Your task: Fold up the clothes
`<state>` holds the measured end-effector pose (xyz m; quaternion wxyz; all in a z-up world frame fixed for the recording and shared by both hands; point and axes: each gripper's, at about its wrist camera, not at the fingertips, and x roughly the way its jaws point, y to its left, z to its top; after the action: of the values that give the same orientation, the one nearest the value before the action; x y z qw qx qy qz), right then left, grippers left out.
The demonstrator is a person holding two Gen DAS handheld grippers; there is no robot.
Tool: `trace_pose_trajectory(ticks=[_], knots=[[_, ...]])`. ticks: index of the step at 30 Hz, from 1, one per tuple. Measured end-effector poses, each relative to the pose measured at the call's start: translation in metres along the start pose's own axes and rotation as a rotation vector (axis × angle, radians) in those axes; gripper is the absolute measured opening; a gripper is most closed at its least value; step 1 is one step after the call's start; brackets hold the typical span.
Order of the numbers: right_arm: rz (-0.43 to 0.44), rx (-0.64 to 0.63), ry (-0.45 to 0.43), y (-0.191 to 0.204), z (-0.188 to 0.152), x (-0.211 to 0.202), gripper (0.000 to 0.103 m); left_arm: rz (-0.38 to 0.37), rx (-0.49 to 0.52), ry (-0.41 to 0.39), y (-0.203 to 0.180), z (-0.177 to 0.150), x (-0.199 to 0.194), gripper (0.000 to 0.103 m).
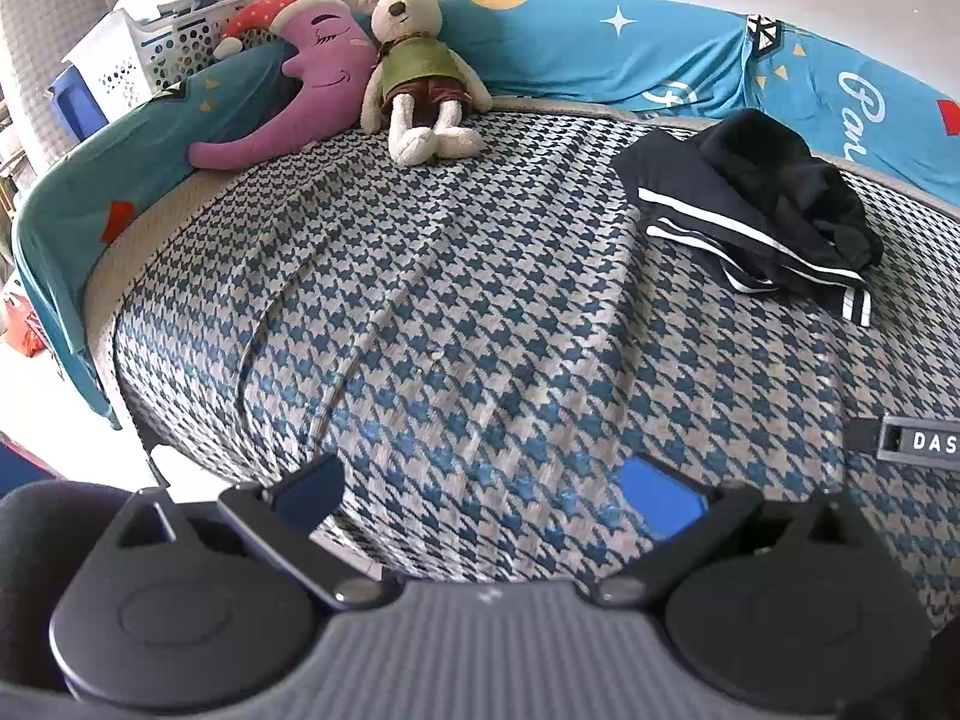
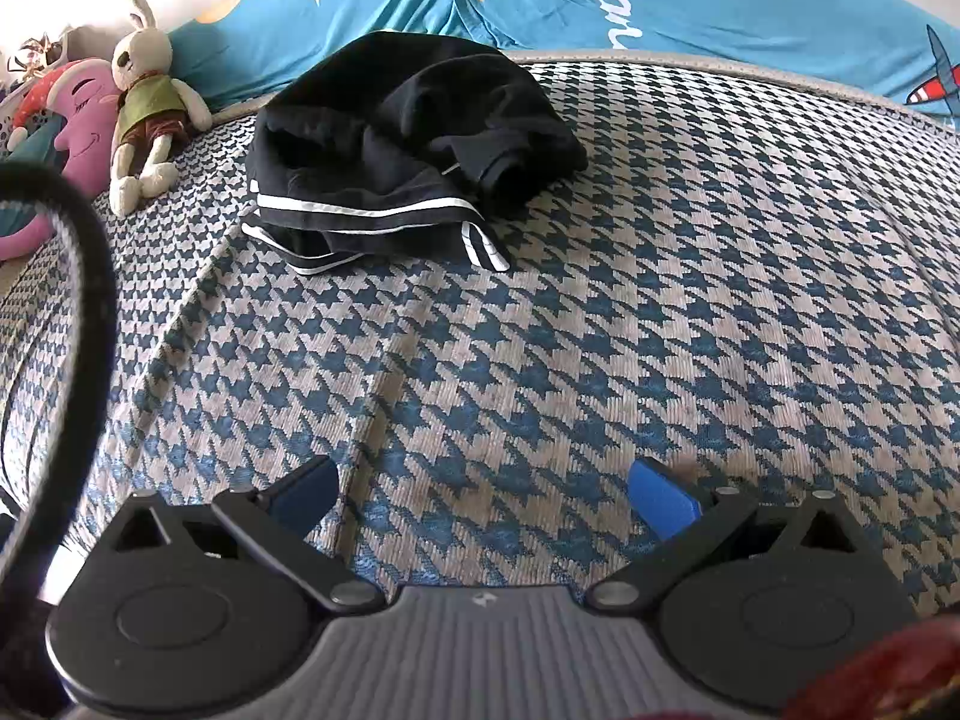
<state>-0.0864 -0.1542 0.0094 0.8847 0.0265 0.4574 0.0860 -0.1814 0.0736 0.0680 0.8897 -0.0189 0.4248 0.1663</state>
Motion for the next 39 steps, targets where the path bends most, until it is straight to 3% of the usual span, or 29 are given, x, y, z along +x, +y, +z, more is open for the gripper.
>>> trace_pose_trajectory(ticks=[30, 39], knots=[[0.015, 0.04, -0.015, -0.006, -0.001, -0.009, 0.103, -0.002, 0.048, -0.023, -0.017, 0.0, -0.02, 0.103], [0.012, 0.051, -0.019, -0.005, 0.001, -0.01, 0.103, -0.026, 0.016, 0.004, -0.013, 0.002, -0.004, 0.103]])
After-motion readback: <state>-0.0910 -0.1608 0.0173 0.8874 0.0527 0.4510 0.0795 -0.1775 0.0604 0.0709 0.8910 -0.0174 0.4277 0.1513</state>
